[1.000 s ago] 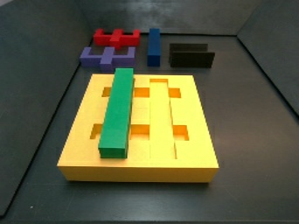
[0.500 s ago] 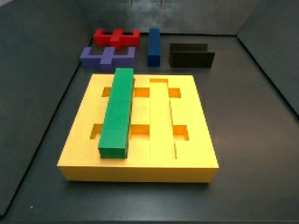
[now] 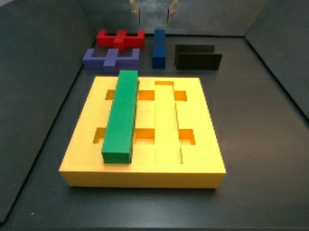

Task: Pick up the blue object. Move up. Move to above the board. Insert the blue object.
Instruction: Pick up the blue object.

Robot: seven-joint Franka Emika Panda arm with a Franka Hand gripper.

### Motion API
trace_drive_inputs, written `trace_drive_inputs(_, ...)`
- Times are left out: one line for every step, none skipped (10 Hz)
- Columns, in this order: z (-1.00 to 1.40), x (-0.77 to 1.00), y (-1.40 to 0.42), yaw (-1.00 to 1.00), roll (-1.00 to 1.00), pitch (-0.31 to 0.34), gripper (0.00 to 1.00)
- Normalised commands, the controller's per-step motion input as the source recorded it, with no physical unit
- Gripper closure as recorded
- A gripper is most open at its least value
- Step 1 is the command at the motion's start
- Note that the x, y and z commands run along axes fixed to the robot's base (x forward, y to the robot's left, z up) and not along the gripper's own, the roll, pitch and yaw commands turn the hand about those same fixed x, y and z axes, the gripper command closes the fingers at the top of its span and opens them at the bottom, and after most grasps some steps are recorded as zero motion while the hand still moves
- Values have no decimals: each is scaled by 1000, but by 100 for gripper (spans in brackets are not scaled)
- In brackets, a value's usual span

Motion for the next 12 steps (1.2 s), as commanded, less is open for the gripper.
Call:
trace_drive_inputs(-791, 0, 269, -60, 0, -66, 0)
trace_drive_inputs(-800, 9, 269, -131, 0, -46, 0)
trace_drive_inputs(-723, 149, 220, -143, 0, -56, 0)
trace_drive_inputs(-566, 297, 157, -111, -54, -86, 0)
trace_drive_inputs(-397, 369, 74, -77, -107, -100, 0)
trace_drive_inputs(-360, 6, 74, -206, -81, -83, 0)
trace_drive_inputs(-343, -203, 94, -203, -23, -43, 0)
trace_drive_inputs(-180, -154, 0, -137, -83, -70, 0)
trace_drive_inputs(-71, 0, 0, -97, -99, -79, 0)
trace_drive_inputs(-49, 97, -83, -94, -79, -67, 0)
trace_drive_inputs(-71, 37, -46, -91, -109, -74, 0)
trace_drive_inputs(-114, 34, -40, 0, -80, -64, 0)
